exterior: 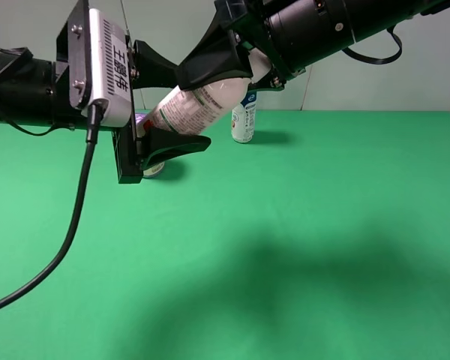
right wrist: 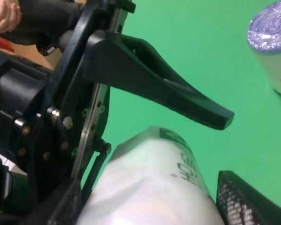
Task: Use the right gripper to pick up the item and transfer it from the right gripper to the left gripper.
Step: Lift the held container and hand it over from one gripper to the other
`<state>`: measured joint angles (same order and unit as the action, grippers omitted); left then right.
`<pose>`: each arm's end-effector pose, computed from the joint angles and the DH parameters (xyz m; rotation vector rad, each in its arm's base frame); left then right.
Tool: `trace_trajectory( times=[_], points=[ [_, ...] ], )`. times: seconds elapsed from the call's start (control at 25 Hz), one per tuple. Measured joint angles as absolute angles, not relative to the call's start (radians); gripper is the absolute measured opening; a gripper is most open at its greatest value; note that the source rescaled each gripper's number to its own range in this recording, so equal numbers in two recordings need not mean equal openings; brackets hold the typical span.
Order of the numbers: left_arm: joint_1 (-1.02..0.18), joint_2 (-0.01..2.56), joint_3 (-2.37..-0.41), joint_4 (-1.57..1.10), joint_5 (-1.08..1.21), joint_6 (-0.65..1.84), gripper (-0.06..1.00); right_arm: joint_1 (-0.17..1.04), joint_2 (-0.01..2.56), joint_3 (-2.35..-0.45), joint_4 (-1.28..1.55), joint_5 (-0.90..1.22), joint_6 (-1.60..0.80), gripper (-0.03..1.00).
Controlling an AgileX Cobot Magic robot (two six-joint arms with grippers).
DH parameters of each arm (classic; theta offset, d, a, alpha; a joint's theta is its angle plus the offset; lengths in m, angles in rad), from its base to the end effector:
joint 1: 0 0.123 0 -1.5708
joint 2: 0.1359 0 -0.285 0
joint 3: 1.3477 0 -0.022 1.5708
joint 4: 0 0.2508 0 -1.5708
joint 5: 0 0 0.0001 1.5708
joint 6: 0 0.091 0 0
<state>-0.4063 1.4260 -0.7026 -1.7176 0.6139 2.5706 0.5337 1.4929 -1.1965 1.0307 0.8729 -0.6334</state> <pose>0.2336 -0.1570 0.2387 1.4366 1.4227 -0.3755 0.2417 0.2123 0.3297 -0.7831 2.2630 1.1870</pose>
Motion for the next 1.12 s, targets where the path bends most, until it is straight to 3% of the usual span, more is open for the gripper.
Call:
trace_trajectory(
  times=[0.44,0.52,0.64,1.12],
  points=[
    [-0.406,1.426,-0.703,-1.718,0.602,2.597,0.52,0.534,1.493,-1.196,1.032,0.873,-0.64,0.05],
    [-0.406,1.426,-0.703,-1.718,0.602,2.598,0.41,0.534,1.493,-1.196,1.032,0.87,-0.64,0.05],
    [-0.406,1.426,-0.703,-1.716,0.601,2.6,0.02,0.534,1.493,-1.198,1.033,0.862,-0.641,0.05],
    [-0.406,1.427,-0.703,-1.715,0.614,2.6,0.0,0.534,1.493,-1.198,1.035,0.862,-0.641,0.05]
  ],
)
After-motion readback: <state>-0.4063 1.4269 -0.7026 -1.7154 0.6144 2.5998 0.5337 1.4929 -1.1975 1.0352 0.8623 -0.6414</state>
